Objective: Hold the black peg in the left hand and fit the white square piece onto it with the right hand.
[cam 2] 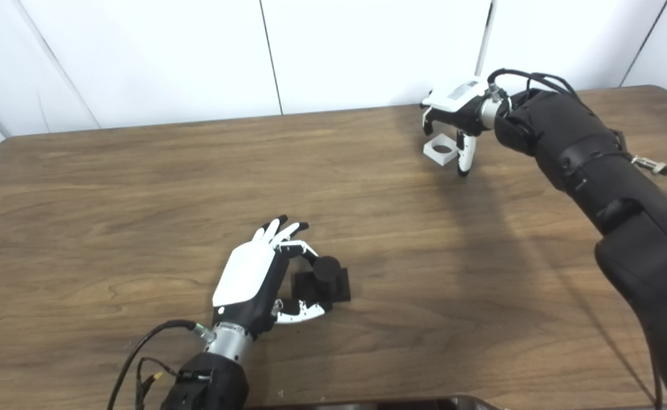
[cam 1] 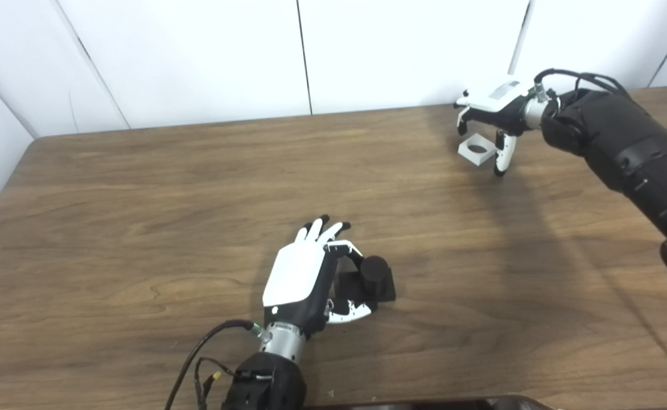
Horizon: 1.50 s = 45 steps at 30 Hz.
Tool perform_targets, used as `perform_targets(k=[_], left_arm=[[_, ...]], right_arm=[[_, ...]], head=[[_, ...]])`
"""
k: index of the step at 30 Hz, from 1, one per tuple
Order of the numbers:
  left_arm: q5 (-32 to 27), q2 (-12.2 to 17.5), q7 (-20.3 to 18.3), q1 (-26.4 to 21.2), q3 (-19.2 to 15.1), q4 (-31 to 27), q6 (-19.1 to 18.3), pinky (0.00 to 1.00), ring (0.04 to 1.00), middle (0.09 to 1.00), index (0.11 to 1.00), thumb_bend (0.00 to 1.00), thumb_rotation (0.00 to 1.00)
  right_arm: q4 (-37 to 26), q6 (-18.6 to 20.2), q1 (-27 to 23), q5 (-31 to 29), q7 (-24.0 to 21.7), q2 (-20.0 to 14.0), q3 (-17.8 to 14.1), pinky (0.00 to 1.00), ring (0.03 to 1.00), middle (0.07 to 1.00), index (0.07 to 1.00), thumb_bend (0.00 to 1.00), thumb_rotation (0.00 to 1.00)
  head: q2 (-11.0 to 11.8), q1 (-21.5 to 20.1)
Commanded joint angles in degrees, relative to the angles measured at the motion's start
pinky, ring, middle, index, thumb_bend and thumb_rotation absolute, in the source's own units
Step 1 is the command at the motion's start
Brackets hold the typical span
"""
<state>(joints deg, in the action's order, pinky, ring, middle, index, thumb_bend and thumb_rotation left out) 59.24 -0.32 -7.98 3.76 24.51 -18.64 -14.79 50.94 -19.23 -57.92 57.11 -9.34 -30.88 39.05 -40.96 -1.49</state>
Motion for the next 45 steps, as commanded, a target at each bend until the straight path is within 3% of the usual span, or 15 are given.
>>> perform_targets(k=[1, 20, 36, 37, 39, 45], left_arm=[[0.6, -0.3, 0.6, -0.6, 0.0, -0.4, 0.0, 1.0, 1.0, 0.915, 0.492, 0.52, 0.06], [0.5, -0.7, 1.0, -0.6, 0.1, -0.2, 0.1, 1.0, 1.0, 0.916, 0.492, 0.52, 0.06], [-0.3, -0.6, 2.2, -0.9, -0.1, 0.5, 0.6, 1.0, 1.0, 0.918, 0.491, 0.52, 0.06], [-0.4, -0.6, 2.3, -0.9, -0.1, 0.6, 0.6, 1.0, 1.0, 0.917, 0.491, 0.52, 0.06], [-0.4, -0.7, 2.3, -1.0, -0.1, 0.6, 0.4, 1.0, 1.0, 0.919, 0.491, 0.52, 0.06], [-0.5, -0.7, 2.2, -1.0, -0.2, 0.5, 0.1, 1.0, 1.0, 0.918, 0.491, 0.52, 0.06]], right_arm=[[0.8, -0.7, -3.9, 0.5, 1.6, -0.8, 0.1, 1.0, 1.0, 0.956, 0.722, 0.81, 0.17], [0.7, -2.4, -3.9, 1.5, 2.6, -1.0, 1.1, 0.97, 1.0, 0.928, 0.594, 0.77, 0.18], [1.0, -2.3, -4.3, 2.0, 2.5, -1.0, 1.8, 0.96, 1.0, 0.923, 0.582, 0.8, 0.2], [0.9, -2.4, -4.3, 1.9, 2.5, -1.0, 1.7, 0.97, 1.0, 0.921, 0.534, 0.66, 0.17], [0.9, -2.7, -4.3, 1.9, 2.8, -1.0, 1.7, 0.96, 1.0, 0.918, 0.501, 0.56, 0.15], [1.1, -3.1, -4.1, 1.4, 3.1, -0.8, 1.4, 0.97, 1.0, 0.909, 0.488, 0.53, 0.14]], head=[[0.0, -0.1], [0.1, -0.2], [0.2, -0.2], [0.2, -0.2], [0.3, -0.2], [0.3, -0.1]])
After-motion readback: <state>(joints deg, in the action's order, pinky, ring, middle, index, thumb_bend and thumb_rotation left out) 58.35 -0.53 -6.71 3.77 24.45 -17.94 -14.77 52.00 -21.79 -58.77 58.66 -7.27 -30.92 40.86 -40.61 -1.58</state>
